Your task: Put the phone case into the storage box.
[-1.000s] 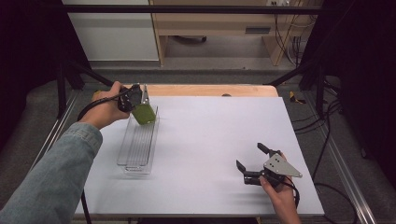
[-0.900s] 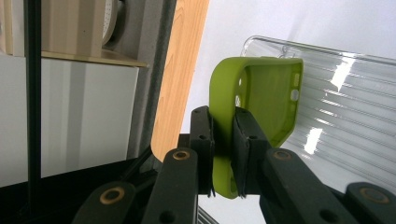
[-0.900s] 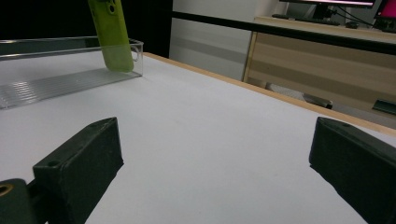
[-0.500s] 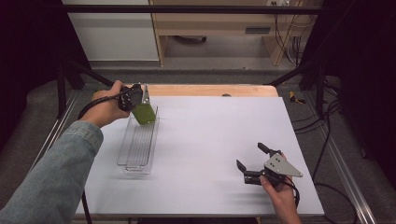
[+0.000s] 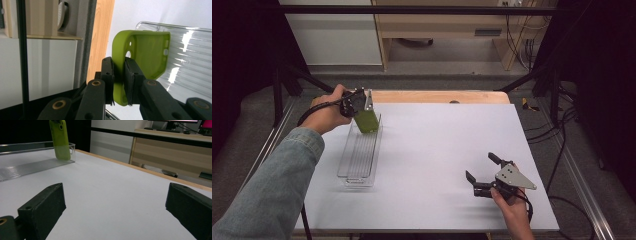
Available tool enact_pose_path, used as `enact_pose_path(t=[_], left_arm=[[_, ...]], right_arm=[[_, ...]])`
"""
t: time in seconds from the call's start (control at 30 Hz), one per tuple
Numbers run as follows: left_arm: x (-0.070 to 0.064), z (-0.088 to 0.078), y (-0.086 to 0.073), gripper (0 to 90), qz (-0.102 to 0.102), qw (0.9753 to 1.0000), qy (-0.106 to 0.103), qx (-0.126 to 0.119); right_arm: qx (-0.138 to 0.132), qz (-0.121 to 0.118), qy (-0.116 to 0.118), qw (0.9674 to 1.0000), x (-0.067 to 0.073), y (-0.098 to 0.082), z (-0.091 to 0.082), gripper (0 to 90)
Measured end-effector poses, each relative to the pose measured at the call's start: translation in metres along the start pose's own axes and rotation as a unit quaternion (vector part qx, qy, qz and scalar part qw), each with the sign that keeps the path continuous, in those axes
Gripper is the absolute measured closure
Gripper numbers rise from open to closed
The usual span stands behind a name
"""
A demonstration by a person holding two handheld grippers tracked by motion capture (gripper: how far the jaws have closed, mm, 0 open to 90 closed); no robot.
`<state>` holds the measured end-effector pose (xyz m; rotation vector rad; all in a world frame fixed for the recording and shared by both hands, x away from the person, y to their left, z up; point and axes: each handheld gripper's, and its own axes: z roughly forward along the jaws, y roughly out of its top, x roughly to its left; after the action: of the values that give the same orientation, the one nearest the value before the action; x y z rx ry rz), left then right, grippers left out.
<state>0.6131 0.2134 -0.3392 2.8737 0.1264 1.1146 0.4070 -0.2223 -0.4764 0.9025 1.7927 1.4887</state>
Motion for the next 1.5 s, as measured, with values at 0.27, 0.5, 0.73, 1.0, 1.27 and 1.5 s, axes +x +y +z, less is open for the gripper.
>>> enact_pose_path(t=[0.27,0.5,0.73,1.0,1.27,1.5], left_arm=[[0.002,0.003,0.002,78.7,0.003,1.0,0.003,0.0],[0.002,0.006,0.002,78.6,0.003,1.0,0.008,-0.001],[0.003,0.008,0.003,78.9,0.001,0.9999,0.013,-0.001],[0.003,0.013,0.003,78.5,-0.005,0.9997,0.022,-0.001],[0.004,0.015,0.003,78.2,-0.012,0.9995,0.029,-0.003],[0.005,0.017,0.004,78.2,-0.015,0.9993,0.034,-0.003]], right_arm=[[0.002,0.0,0.002,1.0,0.0,0.0,0.0,2.8],[0.003,0.0,0.002,1.0,0.001,0.0,0.0,2.9],[0.004,0.002,0.002,1.0,0.001,0.0,0.0,2.8],[0.004,0.007,0.002,1.0,0.001,-0.001,0.0,2.8],[0.003,0.007,0.003,1.0,0.0,-0.001,0.0,2.8],[0.003,0.008,0.004,1.0,0.0,0.0,0.0,2.8]])
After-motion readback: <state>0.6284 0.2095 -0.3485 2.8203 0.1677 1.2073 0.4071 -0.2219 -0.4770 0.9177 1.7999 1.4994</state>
